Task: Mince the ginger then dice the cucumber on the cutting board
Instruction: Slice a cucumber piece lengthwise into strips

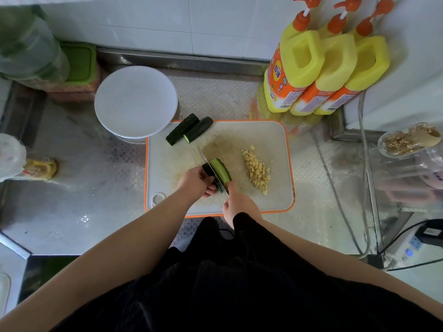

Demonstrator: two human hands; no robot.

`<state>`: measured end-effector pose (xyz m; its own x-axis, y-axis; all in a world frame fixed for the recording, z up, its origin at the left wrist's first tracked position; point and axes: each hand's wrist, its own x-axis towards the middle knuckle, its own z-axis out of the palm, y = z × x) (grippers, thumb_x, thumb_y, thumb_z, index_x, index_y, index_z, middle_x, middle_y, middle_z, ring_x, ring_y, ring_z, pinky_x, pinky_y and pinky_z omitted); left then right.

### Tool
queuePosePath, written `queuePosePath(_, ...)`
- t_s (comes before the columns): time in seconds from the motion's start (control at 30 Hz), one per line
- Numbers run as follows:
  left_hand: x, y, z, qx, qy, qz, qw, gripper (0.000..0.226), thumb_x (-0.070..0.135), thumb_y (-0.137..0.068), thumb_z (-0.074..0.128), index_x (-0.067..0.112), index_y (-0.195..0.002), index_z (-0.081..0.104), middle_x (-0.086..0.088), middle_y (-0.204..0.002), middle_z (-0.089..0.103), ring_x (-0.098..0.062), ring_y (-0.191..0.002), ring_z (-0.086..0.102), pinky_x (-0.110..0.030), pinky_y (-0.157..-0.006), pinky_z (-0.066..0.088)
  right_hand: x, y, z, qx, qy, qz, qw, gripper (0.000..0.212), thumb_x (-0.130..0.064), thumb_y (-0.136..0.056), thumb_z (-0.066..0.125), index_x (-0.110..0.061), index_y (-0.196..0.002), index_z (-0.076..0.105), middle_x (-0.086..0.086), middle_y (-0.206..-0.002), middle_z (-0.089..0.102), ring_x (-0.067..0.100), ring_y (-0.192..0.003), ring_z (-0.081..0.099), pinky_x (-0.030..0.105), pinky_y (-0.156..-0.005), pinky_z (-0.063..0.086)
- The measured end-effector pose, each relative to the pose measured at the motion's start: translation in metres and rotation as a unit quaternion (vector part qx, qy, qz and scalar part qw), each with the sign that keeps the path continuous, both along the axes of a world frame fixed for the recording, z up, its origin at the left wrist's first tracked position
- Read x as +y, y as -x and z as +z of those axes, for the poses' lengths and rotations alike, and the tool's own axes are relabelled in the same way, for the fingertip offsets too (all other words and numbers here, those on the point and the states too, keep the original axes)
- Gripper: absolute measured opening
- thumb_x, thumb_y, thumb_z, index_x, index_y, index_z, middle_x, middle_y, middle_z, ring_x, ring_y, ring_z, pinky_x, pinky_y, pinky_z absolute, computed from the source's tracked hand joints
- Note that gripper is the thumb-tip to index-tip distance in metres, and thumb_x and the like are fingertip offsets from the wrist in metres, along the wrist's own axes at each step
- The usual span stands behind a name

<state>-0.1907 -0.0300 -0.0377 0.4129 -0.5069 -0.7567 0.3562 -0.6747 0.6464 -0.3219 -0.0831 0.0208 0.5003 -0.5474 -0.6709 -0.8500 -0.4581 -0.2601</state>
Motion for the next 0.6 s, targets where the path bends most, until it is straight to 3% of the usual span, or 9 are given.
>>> queuePosePath(0.17, 0.002, 0.002, 0.004, -0.007, 0.004, 0.025, 1.0, 0.02, -0.001, -0.097, 0.052, 0.007, -0.082, 0.043, -0.018, -0.069, 0.058, -0.025, -0.062, 0.056, -0.04, -0.064, 0.05, -0.004, 0.0, 0.003, -0.004, -0.01, 0.021, 1.0, 0.043, -0.017, -0.095, 0.04, -0.029, -0.134, 0.025, 0.003, -0.069, 0.054, 0.026, -0.065, 0.056, 0.033, -0.054, 0.042)
queuePosePath(0.33, 0.006, 0.004, 0.005, -0.036, 0.025, 0.03, 0.999, 0.02, 0.004, -0.094, 0.06, 0.009, -0.087, 0.042, -0.021, -0.075, 0.067, -0.029, -0.066, 0.066, -0.044, -0.069, 0.057, -0.007, 0.001, 0.002, -0.007, -0.007, 0.01, 1.0, 0.043, -0.023, -0.098, 0.039, -0.029, -0.14, 0.028, 0.004, -0.081, 0.064, 0.025, -0.073, 0.062, 0.035, -0.064, 0.052)
queuePosePath(0.5, 0.009, 0.003, 0.009, -0.016, 0.04, 0.047, 0.998, 0.021, 0.004, -0.095, 0.058, 0.01, -0.088, 0.04, -0.018, -0.072, 0.065, -0.026, -0.059, 0.064, -0.036, -0.056, 0.056, -0.008, 0.0, 0.0, -0.002, 0.006, 0.019, 1.0, 0.046, -0.027, -0.099, 0.036, -0.031, -0.144, 0.029, 0.004, -0.095, 0.065, 0.026, -0.084, 0.063, 0.035, -0.071, 0.053)
queuePosePath(0.6, 0.009, 0.003, 0.013, -0.02, 0.039, 0.044, 0.998, 0.014, 0.014, -0.099, 0.055, 0.01, -0.09, 0.044, -0.014, -0.073, 0.069, -0.023, -0.061, 0.07, -0.029, -0.052, 0.054, -0.009, -0.001, 0.0, -0.001, 0.02, 0.023, 1.0, 0.04, -0.026, -0.099, 0.034, -0.026, -0.139, 0.033, 0.003, -0.08, 0.058, 0.025, -0.075, 0.06, 0.034, -0.063, 0.049)
